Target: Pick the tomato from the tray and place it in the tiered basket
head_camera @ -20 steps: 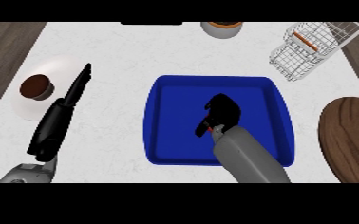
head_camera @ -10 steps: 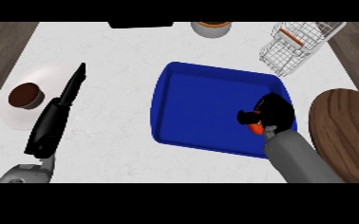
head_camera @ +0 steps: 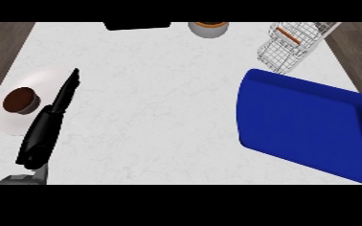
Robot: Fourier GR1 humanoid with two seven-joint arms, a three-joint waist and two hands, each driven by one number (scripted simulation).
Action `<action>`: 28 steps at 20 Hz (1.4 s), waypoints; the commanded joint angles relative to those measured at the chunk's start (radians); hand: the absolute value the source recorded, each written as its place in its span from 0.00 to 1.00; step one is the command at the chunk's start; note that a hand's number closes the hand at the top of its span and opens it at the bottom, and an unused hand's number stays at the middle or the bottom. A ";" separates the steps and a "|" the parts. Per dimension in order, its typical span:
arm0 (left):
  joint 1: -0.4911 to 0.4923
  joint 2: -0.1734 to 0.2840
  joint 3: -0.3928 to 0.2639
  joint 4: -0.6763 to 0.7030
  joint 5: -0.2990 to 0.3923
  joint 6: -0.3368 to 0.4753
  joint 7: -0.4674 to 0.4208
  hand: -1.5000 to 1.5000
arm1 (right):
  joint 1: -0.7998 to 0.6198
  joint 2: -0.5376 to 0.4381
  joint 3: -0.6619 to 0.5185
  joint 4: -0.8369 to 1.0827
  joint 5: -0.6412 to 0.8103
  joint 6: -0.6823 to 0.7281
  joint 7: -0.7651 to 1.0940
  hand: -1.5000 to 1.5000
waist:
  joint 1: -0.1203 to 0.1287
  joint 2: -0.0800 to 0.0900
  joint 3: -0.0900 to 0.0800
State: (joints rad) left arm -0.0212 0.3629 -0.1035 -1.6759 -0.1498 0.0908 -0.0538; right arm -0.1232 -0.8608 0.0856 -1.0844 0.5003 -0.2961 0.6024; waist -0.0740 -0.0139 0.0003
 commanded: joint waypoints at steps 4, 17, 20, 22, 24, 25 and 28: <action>0.039 -0.026 -0.023 0.001 -0.025 0.012 -0.046 0.50 | 0.073 -0.111 -0.293 -0.135 -0.303 0.039 -0.192 1.00 | 0.025 0.001 -0.001; -0.013 -0.016 0.015 0.023 -0.014 -0.064 -0.059 0.50 | 0.077 -0.247 -0.465 -0.462 -0.354 0.199 -0.127 1.00 | 0.073 0.012 -0.001; -0.105 -0.053 -0.008 0.055 -0.042 -0.056 0.003 0.50 | -0.088 -0.340 -0.470 -0.358 -0.404 0.298 -0.082 1.00 | 0.087 0.017 -0.001; -0.089 -0.066 -0.026 0.052 -0.056 -0.057 -0.020 0.50 | -0.205 -0.309 -0.369 -0.239 -0.359 0.263 -0.100 1.00 | 0.108 0.022 -0.001; -0.077 -0.104 -0.060 0.069 -0.098 -0.025 -0.035 0.50 | -0.281 -0.290 -0.319 -0.248 -0.345 0.265 -0.037 1.00 | 0.109 0.022 -0.001; -0.129 -0.055 -0.005 0.031 -0.039 -0.081 0.032 0.50 | -0.342 -0.320 -0.305 -0.293 -0.356 0.297 0.065 1.00 | 0.115 0.021 -0.001; -0.117 -0.028 0.024 0.037 -0.018 -0.125 0.010 0.50 | -0.462 -0.258 -0.237 -0.182 -0.305 0.289 0.029 1.00 | 0.112 0.021 -0.001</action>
State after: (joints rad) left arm -0.1102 0.3091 -0.1128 -1.6442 -0.1913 0.0112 -0.0576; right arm -0.4326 -1.1495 -0.2312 -1.3431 0.1566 -0.0149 0.5960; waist 0.0314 0.0056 -0.0011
